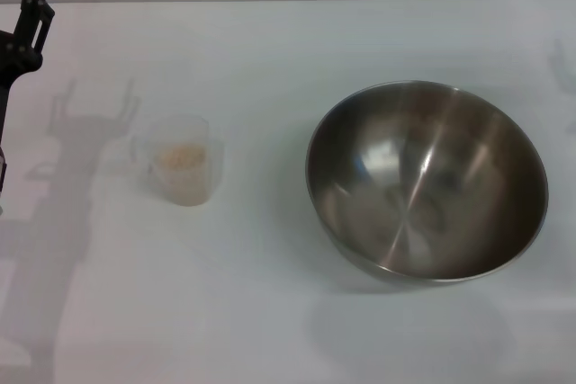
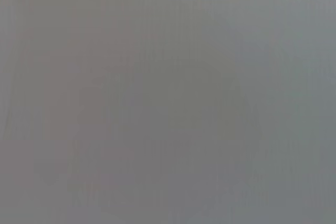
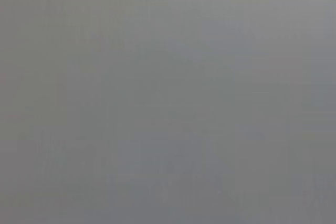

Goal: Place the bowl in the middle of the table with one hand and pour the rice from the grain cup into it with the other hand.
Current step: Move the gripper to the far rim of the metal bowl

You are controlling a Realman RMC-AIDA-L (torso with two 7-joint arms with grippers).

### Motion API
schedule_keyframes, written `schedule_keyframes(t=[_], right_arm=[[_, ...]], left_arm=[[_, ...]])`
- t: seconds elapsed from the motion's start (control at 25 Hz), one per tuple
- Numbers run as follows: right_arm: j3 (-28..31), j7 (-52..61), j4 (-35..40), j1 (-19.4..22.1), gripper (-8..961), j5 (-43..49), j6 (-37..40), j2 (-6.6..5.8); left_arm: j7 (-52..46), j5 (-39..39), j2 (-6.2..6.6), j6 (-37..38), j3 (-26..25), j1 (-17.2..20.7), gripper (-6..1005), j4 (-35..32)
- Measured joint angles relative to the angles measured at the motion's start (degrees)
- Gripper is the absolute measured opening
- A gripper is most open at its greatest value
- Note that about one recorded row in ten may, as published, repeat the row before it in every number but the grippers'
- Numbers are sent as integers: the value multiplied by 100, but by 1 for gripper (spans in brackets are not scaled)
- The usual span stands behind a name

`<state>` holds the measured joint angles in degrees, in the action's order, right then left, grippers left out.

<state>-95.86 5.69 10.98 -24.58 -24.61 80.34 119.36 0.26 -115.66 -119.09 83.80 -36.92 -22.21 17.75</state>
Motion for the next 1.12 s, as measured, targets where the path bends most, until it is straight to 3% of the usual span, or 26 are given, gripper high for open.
schedule_keyframes(t=[0.56,0.88,1.12], right_arm=[[-15,-660,-9,-3,755,0,314,9],[-232,-1639,3,0,755,75,589,17],[-265,-1209,497,-79,754,94,36,-4]], left_arm=[[0,0,0,-37,1,6,824,0],[-1,0,0,-48,0,14,824,0],[-8,-2,0,-49,0,28,825,11]])
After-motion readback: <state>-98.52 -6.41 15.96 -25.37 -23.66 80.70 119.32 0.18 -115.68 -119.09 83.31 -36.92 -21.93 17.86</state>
